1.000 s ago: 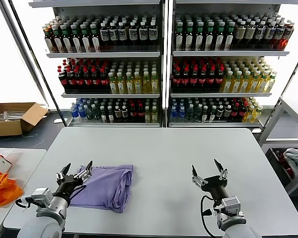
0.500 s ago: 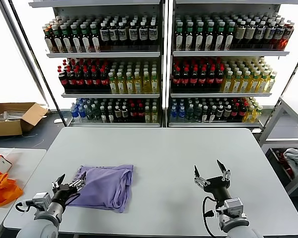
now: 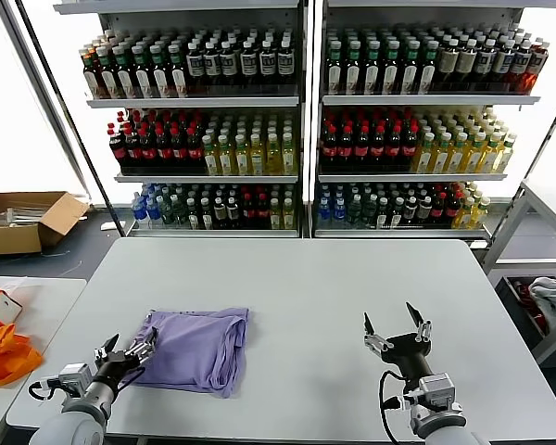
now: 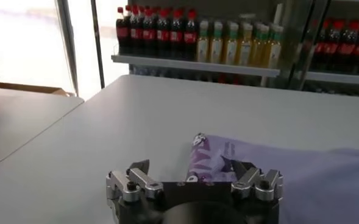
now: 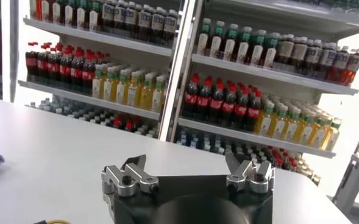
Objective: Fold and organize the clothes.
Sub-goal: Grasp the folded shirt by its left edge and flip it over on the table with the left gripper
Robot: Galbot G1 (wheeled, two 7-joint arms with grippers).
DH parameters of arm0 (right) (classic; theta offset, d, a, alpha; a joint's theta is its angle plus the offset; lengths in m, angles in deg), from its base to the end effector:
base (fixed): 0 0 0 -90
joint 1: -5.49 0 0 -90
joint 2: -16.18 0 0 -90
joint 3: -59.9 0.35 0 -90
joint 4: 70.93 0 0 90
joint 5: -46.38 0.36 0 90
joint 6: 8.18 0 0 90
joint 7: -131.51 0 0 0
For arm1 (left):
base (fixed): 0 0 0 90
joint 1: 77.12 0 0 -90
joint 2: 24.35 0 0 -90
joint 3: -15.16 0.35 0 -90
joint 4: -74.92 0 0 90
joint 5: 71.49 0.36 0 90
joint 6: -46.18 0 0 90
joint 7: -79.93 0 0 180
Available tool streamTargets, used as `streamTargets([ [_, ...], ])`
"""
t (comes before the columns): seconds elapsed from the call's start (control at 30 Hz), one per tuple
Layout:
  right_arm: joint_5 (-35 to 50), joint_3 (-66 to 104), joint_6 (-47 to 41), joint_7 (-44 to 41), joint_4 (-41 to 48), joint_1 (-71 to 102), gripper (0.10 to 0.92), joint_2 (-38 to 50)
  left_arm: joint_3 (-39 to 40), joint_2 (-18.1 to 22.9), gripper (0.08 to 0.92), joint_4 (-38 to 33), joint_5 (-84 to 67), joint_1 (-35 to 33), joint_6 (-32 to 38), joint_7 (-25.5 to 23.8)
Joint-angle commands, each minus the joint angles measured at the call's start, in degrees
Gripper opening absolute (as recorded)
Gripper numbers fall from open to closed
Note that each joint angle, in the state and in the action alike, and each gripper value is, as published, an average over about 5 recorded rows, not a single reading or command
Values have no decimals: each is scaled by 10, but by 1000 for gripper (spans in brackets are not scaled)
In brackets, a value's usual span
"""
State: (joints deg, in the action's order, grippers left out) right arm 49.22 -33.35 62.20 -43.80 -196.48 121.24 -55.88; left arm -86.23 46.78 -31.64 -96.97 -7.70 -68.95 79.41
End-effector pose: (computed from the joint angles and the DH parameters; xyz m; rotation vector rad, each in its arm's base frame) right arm 0.2030 -0.0275 -0.2522 0.1409 -2.9434 0.3444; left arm 0.2421 0.1445 -0.3174 0.0847 -2.6825 0.1240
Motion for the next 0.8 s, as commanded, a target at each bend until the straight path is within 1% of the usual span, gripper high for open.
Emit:
streamTargets([
  [0.03, -1, -1, 0, 0, 1, 0, 823, 0, 3, 2, 820, 15, -3, -1, 0, -7],
  [0.17, -2, -2, 0, 0, 4, -1, 823, -1, 5, 5, 749, 14, -3, -2, 3, -11],
  [0.8, -1, 1, 3, 0, 13, -8, 823, -1, 10, 8, 195, 32, -7, -1, 8, -27],
])
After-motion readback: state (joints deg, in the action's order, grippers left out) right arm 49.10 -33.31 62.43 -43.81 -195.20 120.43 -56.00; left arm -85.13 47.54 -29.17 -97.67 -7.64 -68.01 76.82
